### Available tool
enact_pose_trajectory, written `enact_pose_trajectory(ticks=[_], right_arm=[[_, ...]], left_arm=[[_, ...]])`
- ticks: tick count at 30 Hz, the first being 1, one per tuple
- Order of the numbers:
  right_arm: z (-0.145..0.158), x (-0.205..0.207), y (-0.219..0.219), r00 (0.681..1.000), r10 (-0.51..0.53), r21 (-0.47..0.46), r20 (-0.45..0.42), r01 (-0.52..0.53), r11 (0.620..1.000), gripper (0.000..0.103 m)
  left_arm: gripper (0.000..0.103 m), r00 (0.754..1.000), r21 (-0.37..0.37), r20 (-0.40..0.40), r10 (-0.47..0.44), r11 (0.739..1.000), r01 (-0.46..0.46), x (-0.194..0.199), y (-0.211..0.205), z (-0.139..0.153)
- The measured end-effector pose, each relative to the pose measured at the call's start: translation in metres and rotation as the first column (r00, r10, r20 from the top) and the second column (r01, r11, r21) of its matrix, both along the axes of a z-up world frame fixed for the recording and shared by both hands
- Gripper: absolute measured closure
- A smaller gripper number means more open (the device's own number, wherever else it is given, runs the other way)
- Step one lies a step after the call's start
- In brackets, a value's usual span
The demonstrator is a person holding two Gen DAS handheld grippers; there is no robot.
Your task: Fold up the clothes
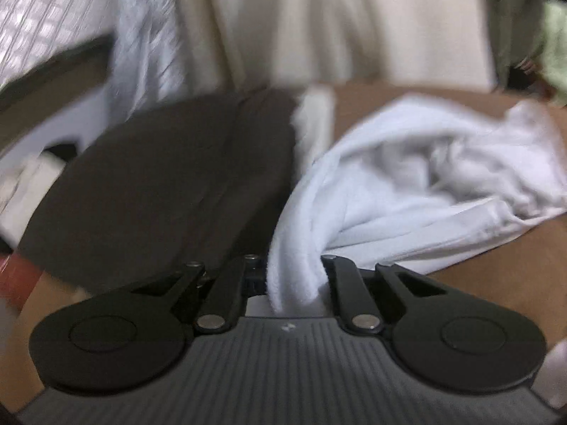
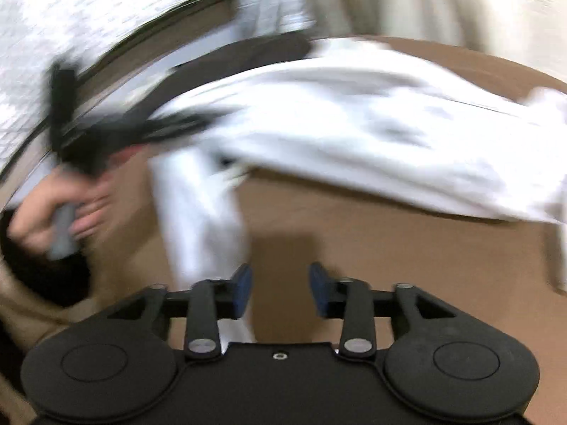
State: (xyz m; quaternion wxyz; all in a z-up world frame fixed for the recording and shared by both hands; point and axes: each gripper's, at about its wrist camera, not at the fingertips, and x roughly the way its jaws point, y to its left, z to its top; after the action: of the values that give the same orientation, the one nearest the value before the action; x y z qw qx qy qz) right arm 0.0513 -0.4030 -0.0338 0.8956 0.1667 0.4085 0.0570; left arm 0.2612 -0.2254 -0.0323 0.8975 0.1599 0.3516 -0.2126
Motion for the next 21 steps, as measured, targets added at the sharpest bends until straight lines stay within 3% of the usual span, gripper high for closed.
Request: enact_pose_trajectory(ticks=[3,6,7,9,11,13,14,16,18,21], right_arm=[[-0.014,-0.012,-0.055,0.987,-0.152,-0.005,-0.056,0.152,0.988,0.058],[-0.033,-0.024,-0.098,0.949,-0.298,0.028,-0.100,0.302,0.953,0.058],[-0.040,-0.029,-0.103,0.934,-0.344,0.057,-0.101,0.350,0.935,0.058],[-0.050,-0.038,-0.114,0.902,-0.420,0.137,-0.104,0.431,0.892,0.058],[-0.056,-0.036,-0.128,0.896,-0.432,0.206,-0.103,0.444,0.872,0.058],[-0.061,-0.022,-0.117,0.902,-0.423,0.168,-0.086,0.432,0.886,0.055],[-0.062,-0.018,-0.120,0.899,-0.431,0.147,-0.076,0.438,0.887,0.051],[-0.067,-0.008,-0.127,0.884,-0.463,0.141,-0.060,0.466,0.873,0.051],[-0.073,0.002,-0.126,0.868,-0.494,0.166,-0.053,0.496,0.852,0.051],[-0.082,0.007,-0.134,0.848,-0.526,0.192,-0.057,0.527,0.828,0.051]], left_arm=[[0.092,0.975,-0.061,-0.220,0.026,0.997,-0.040,0.027,0.016,-0.029],[0.090,0.982,-0.137,-0.189,-0.001,0.990,-0.026,0.022,0.017,-0.014],[0.090,0.989,-0.191,-0.145,-0.027,0.982,-0.001,0.016,0.020,-0.004],[0.088,0.995,-0.311,-0.054,-0.080,0.948,0.060,0.004,0.025,0.015],[0.087,0.997,-0.367,-0.004,-0.078,0.928,0.071,-0.005,0.029,0.027],[0.087,0.997,-0.351,0.066,-0.026,0.935,0.047,-0.013,0.030,0.033],[0.087,0.991,-0.303,0.131,0.025,0.953,0.016,-0.018,0.028,0.035],[0.087,0.953,-0.204,0.276,0.120,0.977,-0.064,-0.025,0.023,0.039],[0.074,0.944,-0.254,0.270,0.187,0.960,-0.118,-0.021,0.029,0.042],[0.066,0.969,-0.359,0.119,0.218,0.919,-0.162,-0.007,0.046,0.034]])
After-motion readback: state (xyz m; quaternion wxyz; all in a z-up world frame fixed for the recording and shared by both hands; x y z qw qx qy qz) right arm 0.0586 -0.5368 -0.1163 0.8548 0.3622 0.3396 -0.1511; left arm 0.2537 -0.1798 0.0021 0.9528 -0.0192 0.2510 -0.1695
